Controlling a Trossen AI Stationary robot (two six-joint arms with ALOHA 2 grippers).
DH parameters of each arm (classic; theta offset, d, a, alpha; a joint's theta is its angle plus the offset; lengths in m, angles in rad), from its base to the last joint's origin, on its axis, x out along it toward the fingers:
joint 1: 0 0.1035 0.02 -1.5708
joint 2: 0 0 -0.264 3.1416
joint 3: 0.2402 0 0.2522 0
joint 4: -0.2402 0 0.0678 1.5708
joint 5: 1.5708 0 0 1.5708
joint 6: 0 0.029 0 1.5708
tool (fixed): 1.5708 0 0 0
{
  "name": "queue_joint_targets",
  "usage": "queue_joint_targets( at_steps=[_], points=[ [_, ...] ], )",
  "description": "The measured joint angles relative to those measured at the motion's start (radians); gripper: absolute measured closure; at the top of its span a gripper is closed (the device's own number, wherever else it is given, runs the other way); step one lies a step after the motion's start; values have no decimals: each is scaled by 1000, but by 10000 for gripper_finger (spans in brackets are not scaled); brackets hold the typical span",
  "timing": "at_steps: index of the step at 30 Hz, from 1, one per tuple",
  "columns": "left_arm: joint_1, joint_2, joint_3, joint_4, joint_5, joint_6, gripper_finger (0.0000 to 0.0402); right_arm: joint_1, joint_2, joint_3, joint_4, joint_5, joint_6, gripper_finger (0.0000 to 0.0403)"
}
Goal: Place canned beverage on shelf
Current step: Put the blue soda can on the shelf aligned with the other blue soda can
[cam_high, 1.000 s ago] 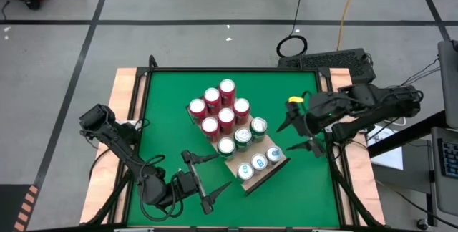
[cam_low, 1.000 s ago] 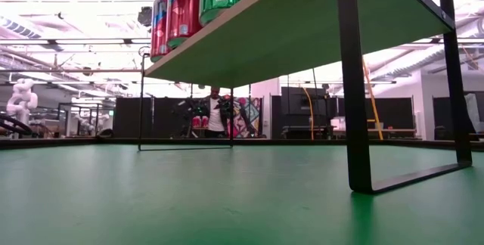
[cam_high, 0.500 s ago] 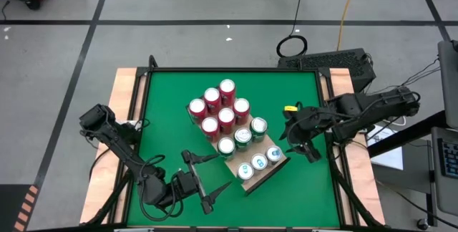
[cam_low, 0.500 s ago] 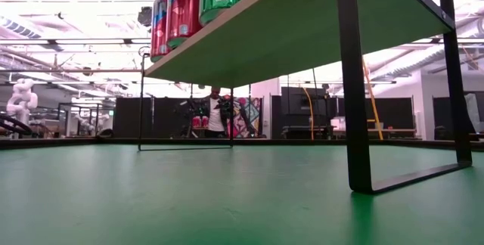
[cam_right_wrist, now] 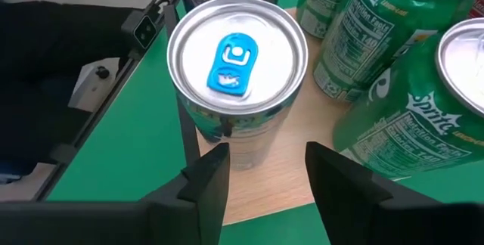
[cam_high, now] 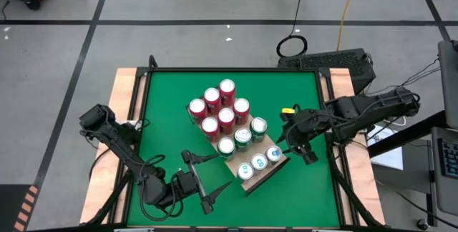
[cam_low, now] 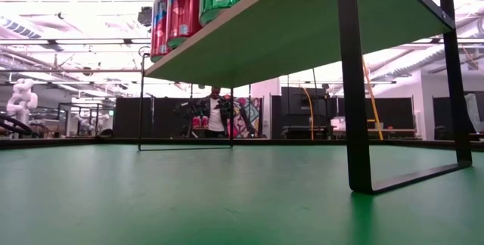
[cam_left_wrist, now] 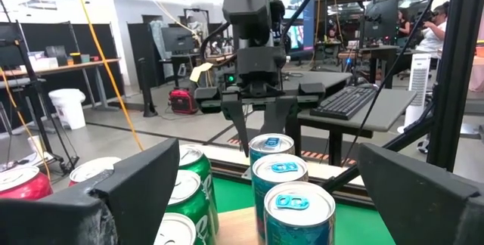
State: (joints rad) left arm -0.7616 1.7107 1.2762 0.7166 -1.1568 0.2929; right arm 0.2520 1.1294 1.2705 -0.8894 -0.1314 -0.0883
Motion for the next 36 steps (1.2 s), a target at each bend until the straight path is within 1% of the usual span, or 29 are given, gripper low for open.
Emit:
queue_joint_targets(
  at_steps=[8,19,36],
  points=[
    [0,0,0,0,0,-1,4,1,0,0,3,-3,9,238],
    [0,0,0,0,-1,-1,4,38,0,0,28,-3,-3,238],
    [0,0,0,0,-1,-2,4,38,2,0,48,-1,-20,238]
  ],
)
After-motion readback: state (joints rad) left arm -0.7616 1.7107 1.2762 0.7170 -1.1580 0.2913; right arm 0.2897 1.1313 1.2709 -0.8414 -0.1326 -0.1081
